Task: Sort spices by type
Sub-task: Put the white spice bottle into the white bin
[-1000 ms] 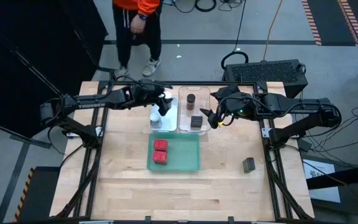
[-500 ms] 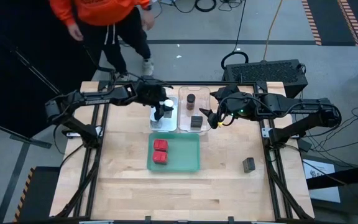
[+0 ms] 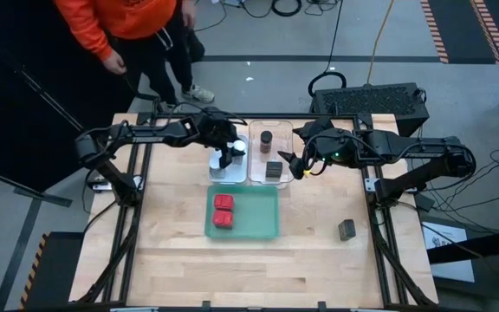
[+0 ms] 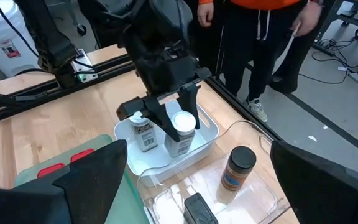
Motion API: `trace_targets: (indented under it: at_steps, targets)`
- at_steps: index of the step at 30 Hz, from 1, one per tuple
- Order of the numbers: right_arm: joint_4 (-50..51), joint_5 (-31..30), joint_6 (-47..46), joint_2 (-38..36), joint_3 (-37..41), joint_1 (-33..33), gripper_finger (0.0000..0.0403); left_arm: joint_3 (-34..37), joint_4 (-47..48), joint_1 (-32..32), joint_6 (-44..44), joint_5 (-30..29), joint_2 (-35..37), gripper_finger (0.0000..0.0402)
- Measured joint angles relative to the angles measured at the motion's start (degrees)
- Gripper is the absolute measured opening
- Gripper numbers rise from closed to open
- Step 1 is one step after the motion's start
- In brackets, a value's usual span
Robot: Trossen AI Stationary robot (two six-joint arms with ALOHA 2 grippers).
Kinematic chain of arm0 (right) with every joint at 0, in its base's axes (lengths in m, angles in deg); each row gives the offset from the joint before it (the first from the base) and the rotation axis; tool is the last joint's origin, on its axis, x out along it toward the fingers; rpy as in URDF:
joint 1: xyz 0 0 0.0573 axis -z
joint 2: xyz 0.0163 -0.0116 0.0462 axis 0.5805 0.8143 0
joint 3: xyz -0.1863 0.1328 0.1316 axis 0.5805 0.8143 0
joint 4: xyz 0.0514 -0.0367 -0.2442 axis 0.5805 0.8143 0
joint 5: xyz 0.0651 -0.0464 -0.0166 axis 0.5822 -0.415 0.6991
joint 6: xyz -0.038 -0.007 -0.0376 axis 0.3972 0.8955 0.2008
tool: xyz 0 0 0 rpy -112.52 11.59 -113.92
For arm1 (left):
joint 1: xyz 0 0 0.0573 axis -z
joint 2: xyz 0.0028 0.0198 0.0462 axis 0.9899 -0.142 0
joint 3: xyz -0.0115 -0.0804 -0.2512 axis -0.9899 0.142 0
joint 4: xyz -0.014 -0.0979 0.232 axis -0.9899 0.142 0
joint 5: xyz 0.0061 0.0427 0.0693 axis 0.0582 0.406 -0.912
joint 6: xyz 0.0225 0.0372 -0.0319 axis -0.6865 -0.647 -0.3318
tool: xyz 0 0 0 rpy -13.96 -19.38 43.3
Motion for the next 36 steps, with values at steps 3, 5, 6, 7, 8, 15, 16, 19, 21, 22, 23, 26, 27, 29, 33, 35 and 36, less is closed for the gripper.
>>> trace_targets:
  at_steps: [3,5,6,7,8,15,16,19,21,22,23,26,27,29,33,35,36]
  targets:
    - [0.1,0.0,0.2,0.0,0.0,0.0,0.0379,0.0,-0.5,-0.4,-0.4,-0.2,-1.2,0.0206]
    - [0.2,0.0,0.3,0.0,0.0,0.0,0.0379,0.0,-1.0,-0.6,-1.3,-0.3,-1.7,0.0206]
    - [0.2,0.0,0.4,0.0,0.0,0.0,0.0379,0.0,-1.3,-0.7,-1.4,-0.3,-2.0,0.0206]
    - [0.2,0.0,0.4,0.0,0.0,0.0,0.0379,0.0,-1.3,-0.8,-1.4,-0.3,-2.3,0.0206]
    - [0.2,0.0,0.4,0.0,0.0,0.1,0.0379,0.0,-1.0,-1.0,-1.4,-0.3,-2.4,0.0206]
    - [0.3,0.0,1.0,0.0,0.0,0.4,0.0379,-0.1,-2.0,-1.2,-1.9,-3.8,-2.5,0.0206]
    - [0.3,0.0,1.0,0.0,0.0,0.5,0.0379,0.0,-2.0,-1.3,-1.9,-3.9,-2.5,0.0206]
    - [0.2,0.0,1.3,0.0,0.0,0.8,0.0379,0.0,-2.9,-1.7,-1.9,-4.3,-2.8,0.0206]
    - [0.2,0.0,1.3,0.0,0.0,0.9,0.0379,0.0,-3.5,-2.0,-1.7,-4.4,-3.4,0.0206]
    - [0.2,0.0,1.4,0.0,0.0,0.9,0.0379,0.0,-4.2,-2.1,-1.5,-4.4,-3.8,0.0206]
    - [0.2,0.0,1.5,0.0,0.0,0.9,0.0379,0.0,-5.0,-2.2,-1.3,-4.4,-4.0,0.0206]
    - [0.2,0.0,1.4,0.0,0.0,0.9,0.0379,0.0,-5.0,-2.2,-1.3,-4.4,-4.6,0.0206]
    - [0.2,0.0,1.4,0.0,0.0,0.9,0.0380,0.0,-4.9,-2.1,-1.3,-4.4,-4.8,0.0206]
    - [0.2,0.0,1.4,0.0,0.0,0.9,0.0379,0.0,-5.2,-2.1,-1.3,-4.4,-5.1,0.0206]
    - [0.2,0.0,1.4,0.0,0.0,1.0,0.0380,0.0,-5.5,-2.1,-1.6,-5.1,-5.0,0.0206]
    - [0.3,0.0,1.4,0.0,0.0,1.3,0.0380,0.0,-5.2,-2.1,-1.5,-5.8,-5.1,0.0213]
    - [0.3,0.0,1.4,0.0,0.0,1.6,0.0380,0.0,-5.1,-2.1,-1.5,-6.2,-5.1,0.0221]
